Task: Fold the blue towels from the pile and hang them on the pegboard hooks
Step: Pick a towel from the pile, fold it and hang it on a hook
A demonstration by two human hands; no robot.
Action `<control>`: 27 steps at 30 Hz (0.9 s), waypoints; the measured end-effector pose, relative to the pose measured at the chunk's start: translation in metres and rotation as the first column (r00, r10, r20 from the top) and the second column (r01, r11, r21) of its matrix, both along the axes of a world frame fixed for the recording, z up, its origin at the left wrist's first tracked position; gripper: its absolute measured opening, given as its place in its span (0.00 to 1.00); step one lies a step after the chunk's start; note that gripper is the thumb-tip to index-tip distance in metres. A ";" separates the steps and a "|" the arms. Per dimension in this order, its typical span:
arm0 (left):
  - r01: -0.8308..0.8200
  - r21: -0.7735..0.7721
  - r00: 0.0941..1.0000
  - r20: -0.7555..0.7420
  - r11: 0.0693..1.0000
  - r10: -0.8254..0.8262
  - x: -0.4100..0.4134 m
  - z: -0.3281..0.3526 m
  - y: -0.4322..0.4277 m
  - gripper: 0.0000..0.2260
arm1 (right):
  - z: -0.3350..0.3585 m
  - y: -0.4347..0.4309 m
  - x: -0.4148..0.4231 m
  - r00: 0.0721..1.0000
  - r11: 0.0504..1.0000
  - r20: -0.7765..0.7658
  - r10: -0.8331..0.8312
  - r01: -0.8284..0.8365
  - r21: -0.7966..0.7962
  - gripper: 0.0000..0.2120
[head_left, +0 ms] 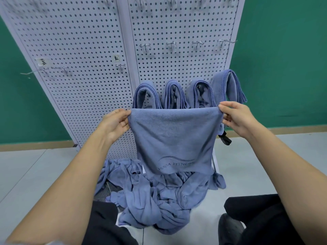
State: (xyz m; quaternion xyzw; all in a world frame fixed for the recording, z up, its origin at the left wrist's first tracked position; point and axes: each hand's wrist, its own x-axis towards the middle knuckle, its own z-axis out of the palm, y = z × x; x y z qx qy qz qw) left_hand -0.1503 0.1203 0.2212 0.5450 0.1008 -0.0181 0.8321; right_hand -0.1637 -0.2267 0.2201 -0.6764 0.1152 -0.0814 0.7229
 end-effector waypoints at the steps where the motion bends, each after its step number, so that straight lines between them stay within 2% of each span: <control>1: -0.005 0.012 1.000 0.009 1.000 0.005 0.000 0.000 0.000 0.08 | -0.001 -0.001 0.001 1.000 1.000 0.008 -0.005 0.005 -0.004 0.04; 10: -0.002 0.289 0.997 0.075 0.957 -0.021 -0.003 0.003 -0.004 0.09 | -0.003 -0.004 0.001 1.000 0.998 0.026 0.017 -0.015 -0.067 0.04; 14: 0.041 0.484 0.988 0.111 0.874 -0.107 -0.004 0.003 -0.007 0.15 | -0.003 -0.003 0.000 0.994 0.988 -0.019 0.104 -0.106 -0.113 0.09; 18: -0.023 0.684 0.982 0.151 0.730 -0.111 -0.002 -0.003 -0.007 0.17 | -0.006 -0.003 0.000 0.989 0.965 -0.026 0.146 -0.148 -0.216 0.16; 21: -0.109 0.779 0.976 0.203 0.617 -0.085 0.000 -0.007 -0.005 0.13 | -0.011 -0.006 0.002 0.995 0.886 0.019 0.101 -0.081 -0.457 0.15; 24: -0.190 0.849 0.956 0.274 0.493 -0.103 -0.001 -0.007 -0.006 0.09 | -0.015 -0.008 0.005 0.996 0.717 0.073 0.054 0.012 -0.697 0.10; 27: -0.195 0.841 0.951 0.287 0.505 -0.111 -0.001 -0.008 -0.003 0.04 | -0.016 -0.009 0.006 0.992 0.682 0.125 0.008 0.086 -0.726 0.04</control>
